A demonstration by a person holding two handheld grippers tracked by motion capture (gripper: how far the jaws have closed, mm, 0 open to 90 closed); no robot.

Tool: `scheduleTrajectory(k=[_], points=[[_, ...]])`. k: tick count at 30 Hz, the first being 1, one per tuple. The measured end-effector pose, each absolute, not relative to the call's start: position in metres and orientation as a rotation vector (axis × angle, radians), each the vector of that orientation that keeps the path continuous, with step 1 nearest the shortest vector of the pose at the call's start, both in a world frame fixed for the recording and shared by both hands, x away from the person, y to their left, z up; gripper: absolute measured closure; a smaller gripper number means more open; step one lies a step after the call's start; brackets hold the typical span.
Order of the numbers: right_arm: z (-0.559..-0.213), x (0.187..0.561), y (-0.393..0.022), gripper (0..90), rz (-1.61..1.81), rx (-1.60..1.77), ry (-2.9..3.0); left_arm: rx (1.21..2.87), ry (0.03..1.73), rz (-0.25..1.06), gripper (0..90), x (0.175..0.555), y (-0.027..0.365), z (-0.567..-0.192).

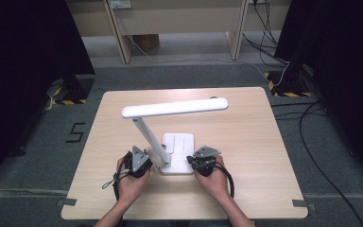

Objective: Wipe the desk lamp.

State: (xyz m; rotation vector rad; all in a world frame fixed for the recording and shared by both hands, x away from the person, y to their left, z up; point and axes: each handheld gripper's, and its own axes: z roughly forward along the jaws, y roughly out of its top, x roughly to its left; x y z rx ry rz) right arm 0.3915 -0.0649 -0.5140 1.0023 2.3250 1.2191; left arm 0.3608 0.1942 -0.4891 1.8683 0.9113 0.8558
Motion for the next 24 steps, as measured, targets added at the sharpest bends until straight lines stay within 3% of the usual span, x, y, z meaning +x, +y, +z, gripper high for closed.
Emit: scheduleTrajectory(k=[24], points=[[-0.514,0.391,-0.065,90.0,1.222,1.007,2.325,1.921,0.899,0.849,81.1,0.360,0.190,-0.501]])
